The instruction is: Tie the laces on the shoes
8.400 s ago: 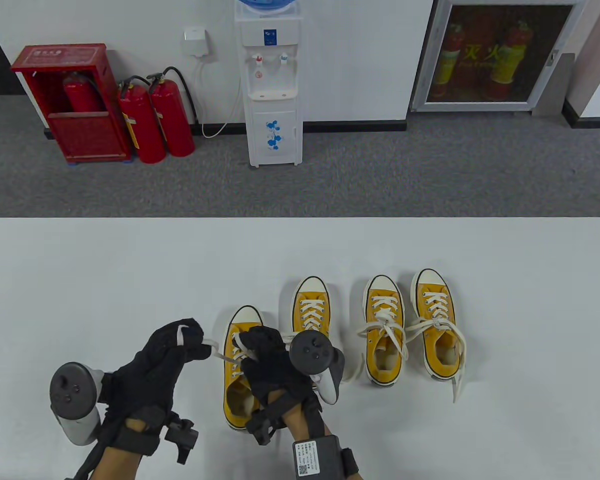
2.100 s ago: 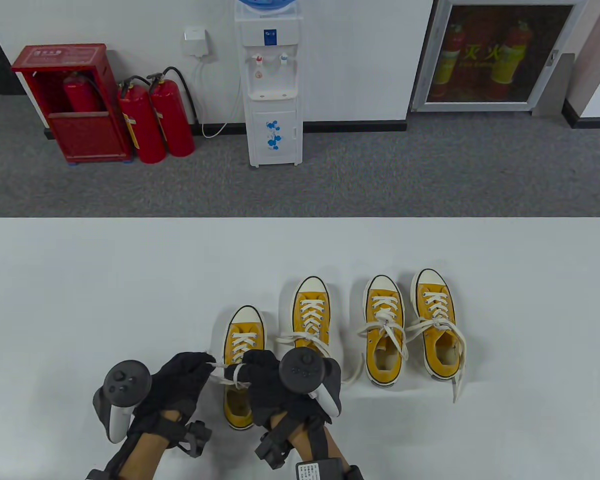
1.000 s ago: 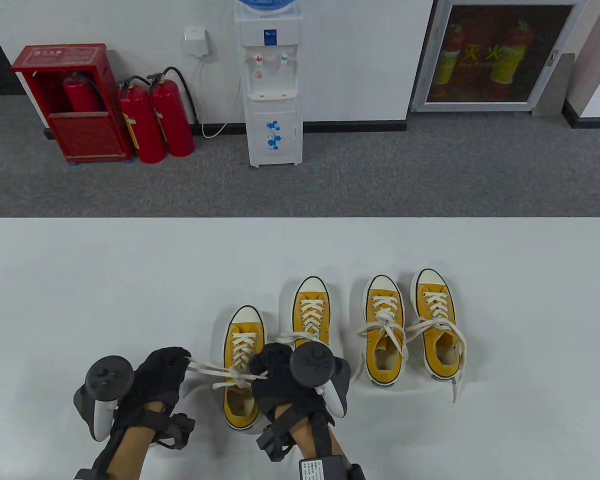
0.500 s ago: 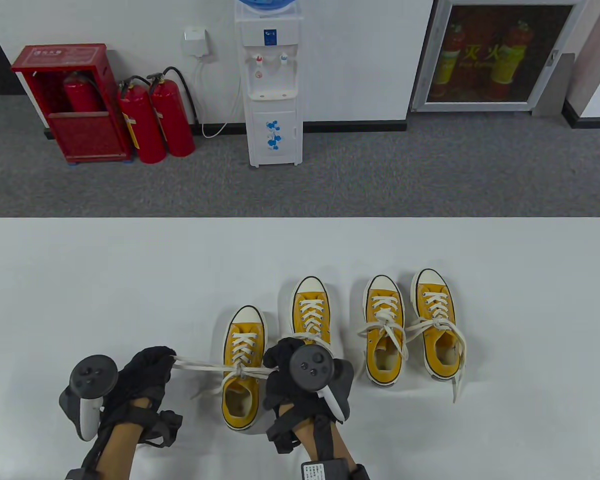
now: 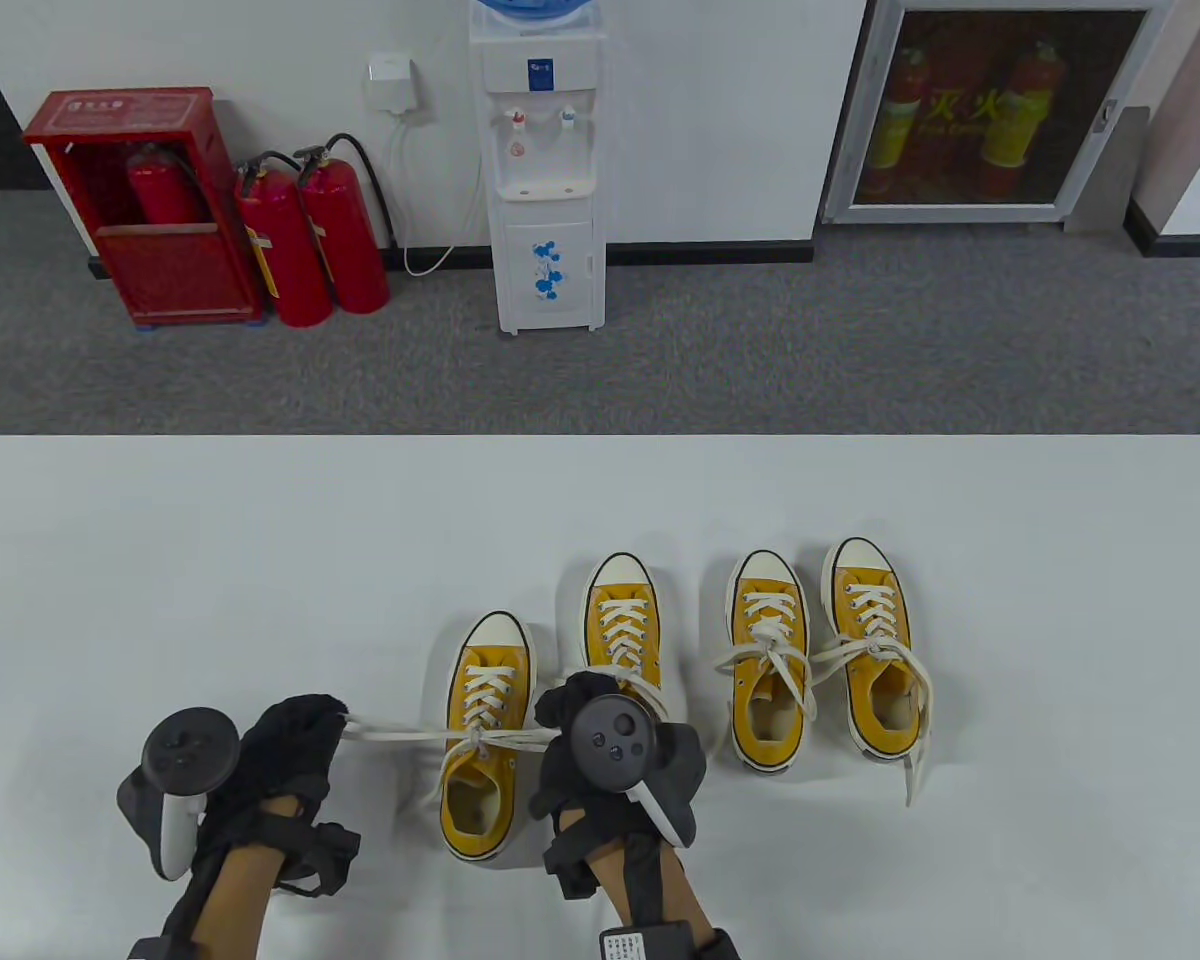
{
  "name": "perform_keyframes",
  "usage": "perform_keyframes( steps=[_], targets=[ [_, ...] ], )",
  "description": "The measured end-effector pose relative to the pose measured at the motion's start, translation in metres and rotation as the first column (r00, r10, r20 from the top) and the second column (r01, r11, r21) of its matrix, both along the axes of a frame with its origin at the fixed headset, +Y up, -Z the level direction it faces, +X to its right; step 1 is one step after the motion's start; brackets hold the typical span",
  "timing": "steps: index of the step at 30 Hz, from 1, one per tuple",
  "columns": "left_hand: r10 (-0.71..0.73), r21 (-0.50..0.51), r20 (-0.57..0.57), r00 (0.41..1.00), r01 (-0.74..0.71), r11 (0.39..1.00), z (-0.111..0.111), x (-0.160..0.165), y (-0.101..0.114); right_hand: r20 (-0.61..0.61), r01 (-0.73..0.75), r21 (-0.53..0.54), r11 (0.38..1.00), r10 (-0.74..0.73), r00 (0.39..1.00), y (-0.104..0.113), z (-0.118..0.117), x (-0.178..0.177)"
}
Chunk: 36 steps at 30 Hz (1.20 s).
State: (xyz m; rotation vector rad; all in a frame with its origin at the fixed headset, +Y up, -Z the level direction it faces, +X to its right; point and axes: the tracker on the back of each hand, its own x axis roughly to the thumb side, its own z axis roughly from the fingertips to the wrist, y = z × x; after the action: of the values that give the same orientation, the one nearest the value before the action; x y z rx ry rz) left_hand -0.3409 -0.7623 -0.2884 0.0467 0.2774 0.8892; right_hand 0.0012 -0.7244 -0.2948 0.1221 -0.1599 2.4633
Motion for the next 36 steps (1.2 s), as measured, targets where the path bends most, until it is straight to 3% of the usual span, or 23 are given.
perform_keyframes(
  steps=[9,15,21,29,36],
  targets=[
    [-0.088,0.093,0.028,0.996,0.085,0.992,0.006,0.013,0.015,-0.03,0.067,0.048,0.997,-0.066,0.997,0.019,0.002,-0.003],
    [-0.184,0.163,0.161,0.97,0.158,0.974,0.01,0.04,0.027,-0.081,0.004,0.074,0.997,0.002,0.997,0.036,0.009,-0.003],
    [-0.31,0.149,0.292,0.905,0.277,0.949,0.009,0.066,0.021,-0.098,-0.117,0.11,0.987,0.128,0.987,0.047,0.022,0.016],
    [-0.415,0.087,0.38,0.827,0.414,0.906,0.007,0.083,0.014,-0.055,-0.238,0.128,0.963,0.246,0.968,0.041,0.035,0.06],
    [-0.427,0.055,0.384,0.819,0.441,0.896,0.006,0.083,0.01,-0.048,-0.316,0.107,0.943,0.323,0.945,0.019,0.047,0.092]
  ],
)
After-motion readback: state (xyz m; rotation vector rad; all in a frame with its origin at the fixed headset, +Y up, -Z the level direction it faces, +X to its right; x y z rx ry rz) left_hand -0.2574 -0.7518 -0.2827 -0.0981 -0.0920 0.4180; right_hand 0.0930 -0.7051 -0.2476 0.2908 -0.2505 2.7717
